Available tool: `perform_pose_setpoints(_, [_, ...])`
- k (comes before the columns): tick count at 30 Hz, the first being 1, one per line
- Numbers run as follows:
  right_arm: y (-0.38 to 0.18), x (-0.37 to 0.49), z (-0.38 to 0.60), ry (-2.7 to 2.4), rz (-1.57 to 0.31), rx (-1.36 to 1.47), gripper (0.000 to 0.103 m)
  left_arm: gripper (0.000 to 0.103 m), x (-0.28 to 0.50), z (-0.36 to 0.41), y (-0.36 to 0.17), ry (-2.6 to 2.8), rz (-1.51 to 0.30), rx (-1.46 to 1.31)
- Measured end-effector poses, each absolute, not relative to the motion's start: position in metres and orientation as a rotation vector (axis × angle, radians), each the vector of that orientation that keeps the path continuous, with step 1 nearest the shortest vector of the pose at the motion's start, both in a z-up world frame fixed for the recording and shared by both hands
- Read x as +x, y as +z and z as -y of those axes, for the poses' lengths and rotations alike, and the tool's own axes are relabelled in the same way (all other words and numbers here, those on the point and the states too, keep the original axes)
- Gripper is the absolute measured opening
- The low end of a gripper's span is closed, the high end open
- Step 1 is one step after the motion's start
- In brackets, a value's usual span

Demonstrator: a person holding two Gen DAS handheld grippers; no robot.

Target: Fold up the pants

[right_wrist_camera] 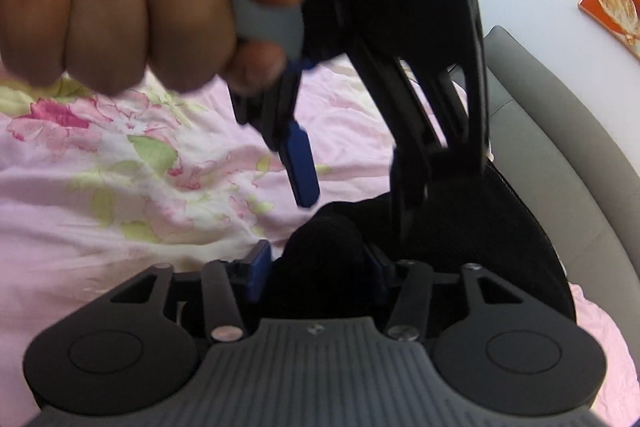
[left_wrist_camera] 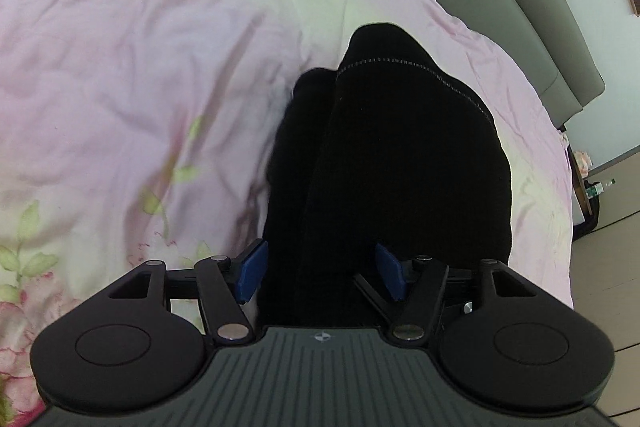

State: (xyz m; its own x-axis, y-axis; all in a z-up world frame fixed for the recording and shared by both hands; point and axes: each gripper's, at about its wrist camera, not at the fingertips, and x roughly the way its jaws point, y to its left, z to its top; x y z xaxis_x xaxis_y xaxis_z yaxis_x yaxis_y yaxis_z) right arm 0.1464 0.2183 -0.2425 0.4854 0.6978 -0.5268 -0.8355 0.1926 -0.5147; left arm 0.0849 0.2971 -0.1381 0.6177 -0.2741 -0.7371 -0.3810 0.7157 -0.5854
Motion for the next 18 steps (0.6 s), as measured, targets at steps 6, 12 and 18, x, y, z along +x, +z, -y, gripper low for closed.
perform_pose_setpoints(6, [-0.238,0.122,-0.189,1.122,-0.122,-0.847,0.054,0.042,0.09,-0.277,-0.141,0.028,-0.939,-0.71])
perform_pose_setpoints(12, [-0.19,0.154,-0.146,1.217,-0.28,-0.647,0.053,0.036,0.086,-0.279,-0.137,0.006,-0.917,-0.748])
perform_pose_setpoints(18, [-0.119,0.253,-0.147,1.111,-0.602,-0.364,0.059,0.036,0.088,-0.279,-0.137,0.01,-0.923,-0.752])
